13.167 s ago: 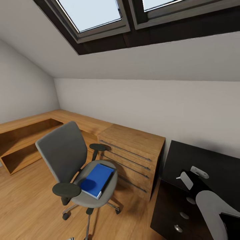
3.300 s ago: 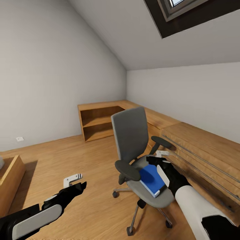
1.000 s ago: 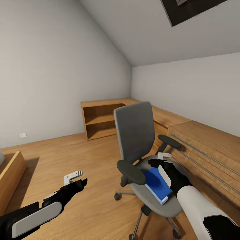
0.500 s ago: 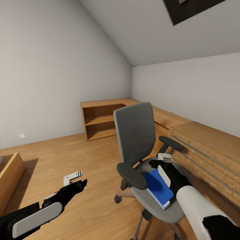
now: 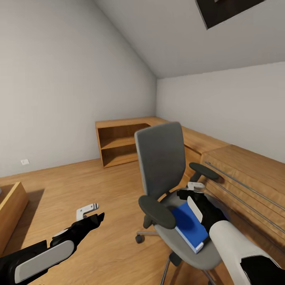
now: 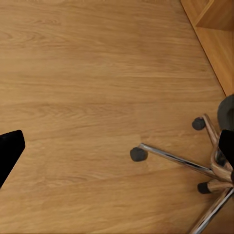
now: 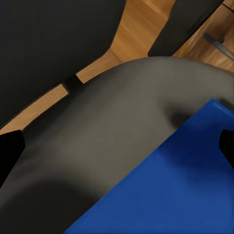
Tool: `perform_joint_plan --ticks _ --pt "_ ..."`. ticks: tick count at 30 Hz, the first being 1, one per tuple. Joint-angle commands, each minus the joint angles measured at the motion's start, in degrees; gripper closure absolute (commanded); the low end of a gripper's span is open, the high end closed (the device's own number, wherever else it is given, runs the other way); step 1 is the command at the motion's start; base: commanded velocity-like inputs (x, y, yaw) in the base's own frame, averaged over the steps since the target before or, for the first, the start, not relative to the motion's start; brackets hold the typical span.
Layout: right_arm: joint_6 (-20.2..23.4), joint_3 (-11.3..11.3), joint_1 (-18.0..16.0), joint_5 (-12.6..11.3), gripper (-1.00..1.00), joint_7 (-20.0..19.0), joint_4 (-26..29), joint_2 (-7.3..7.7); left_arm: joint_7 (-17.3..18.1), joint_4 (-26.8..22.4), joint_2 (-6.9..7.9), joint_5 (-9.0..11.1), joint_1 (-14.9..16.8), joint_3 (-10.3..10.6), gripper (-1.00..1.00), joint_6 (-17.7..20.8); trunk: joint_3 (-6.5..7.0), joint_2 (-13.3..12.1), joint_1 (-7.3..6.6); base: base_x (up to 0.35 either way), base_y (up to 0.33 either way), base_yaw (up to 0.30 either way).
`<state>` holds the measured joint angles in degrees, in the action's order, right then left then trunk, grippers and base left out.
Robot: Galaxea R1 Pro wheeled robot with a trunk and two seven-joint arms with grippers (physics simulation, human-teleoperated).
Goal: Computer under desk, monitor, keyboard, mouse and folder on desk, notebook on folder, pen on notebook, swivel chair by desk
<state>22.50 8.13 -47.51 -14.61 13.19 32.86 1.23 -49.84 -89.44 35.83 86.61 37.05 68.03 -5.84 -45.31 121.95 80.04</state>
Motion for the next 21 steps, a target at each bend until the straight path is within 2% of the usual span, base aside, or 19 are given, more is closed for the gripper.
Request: perform_joint_plan --ticks 1,13,21 --pt "0.25 0.48 -0.04 -0.59 -1.00 0.52 0.10 0.09 -0.09 -0.09 0.03 0.49 0.13 0.18 -1.00 -0.58 -0.25 0.45 0.22 0.002 0.000 0.000" --pt "0.26 0.48 -0.04 -0.59 -1.00 0.52 0.10 0.09 -0.30 -0.12 0.03 0.49 0.13 0.17 -1.00 -0.59 -2.40 5.26 2.85 0.000 0.000 0.000" --pt "1.16 0.51 -0.04 -0.59 -1.00 0.52 0.16 0.06 -0.26 -0.12 -0.03 0.49 0.13 0.17 -1.00 -0.58 -2.40 5.26 2.85 0.000 0.000 0.000"
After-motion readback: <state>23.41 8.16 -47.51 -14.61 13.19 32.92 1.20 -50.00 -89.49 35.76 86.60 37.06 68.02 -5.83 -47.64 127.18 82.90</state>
